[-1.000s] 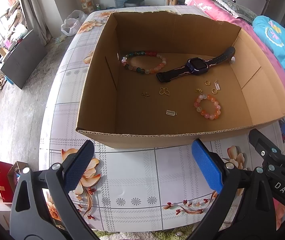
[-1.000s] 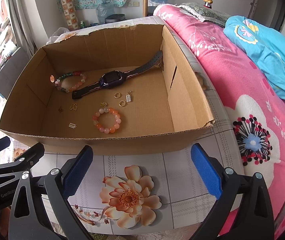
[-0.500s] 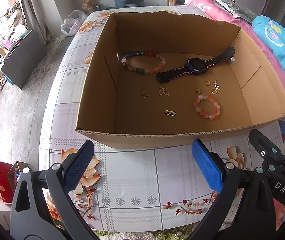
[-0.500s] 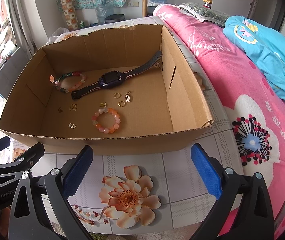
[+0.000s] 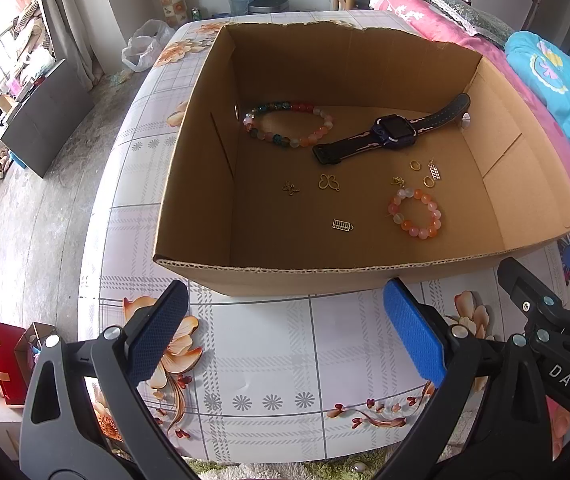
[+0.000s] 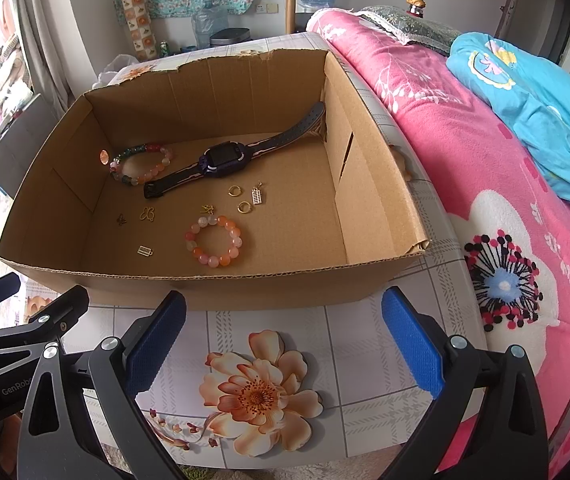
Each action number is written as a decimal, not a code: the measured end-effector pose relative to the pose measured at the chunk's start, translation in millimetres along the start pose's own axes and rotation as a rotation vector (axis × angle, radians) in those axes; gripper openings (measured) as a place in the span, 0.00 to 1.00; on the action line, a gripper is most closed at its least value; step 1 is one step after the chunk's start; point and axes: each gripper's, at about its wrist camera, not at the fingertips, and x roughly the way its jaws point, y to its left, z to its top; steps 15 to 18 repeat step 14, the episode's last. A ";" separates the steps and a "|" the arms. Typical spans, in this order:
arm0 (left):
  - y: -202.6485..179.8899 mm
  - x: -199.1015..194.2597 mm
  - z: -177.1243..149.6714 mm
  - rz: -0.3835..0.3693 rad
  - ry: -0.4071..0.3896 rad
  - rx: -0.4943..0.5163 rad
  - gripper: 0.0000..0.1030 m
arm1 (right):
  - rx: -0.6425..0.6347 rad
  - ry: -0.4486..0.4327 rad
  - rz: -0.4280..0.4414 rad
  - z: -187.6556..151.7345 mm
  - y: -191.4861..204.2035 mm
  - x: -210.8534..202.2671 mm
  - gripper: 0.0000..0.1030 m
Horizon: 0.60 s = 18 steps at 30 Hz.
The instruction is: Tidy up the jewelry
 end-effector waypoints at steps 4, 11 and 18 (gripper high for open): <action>0.4 -0.1 0.2 0.000 -0.001 -0.002 0.92 | -0.001 -0.001 0.000 0.8 0.6 -0.3 0.93; 0.7 -0.6 0.3 -0.001 -0.002 -0.002 0.92 | 0.000 0.000 -0.001 0.9 0.7 -0.3 0.93; 0.5 -0.7 0.3 -0.002 -0.001 -0.003 0.92 | 0.000 0.000 -0.001 0.8 0.6 -0.2 0.93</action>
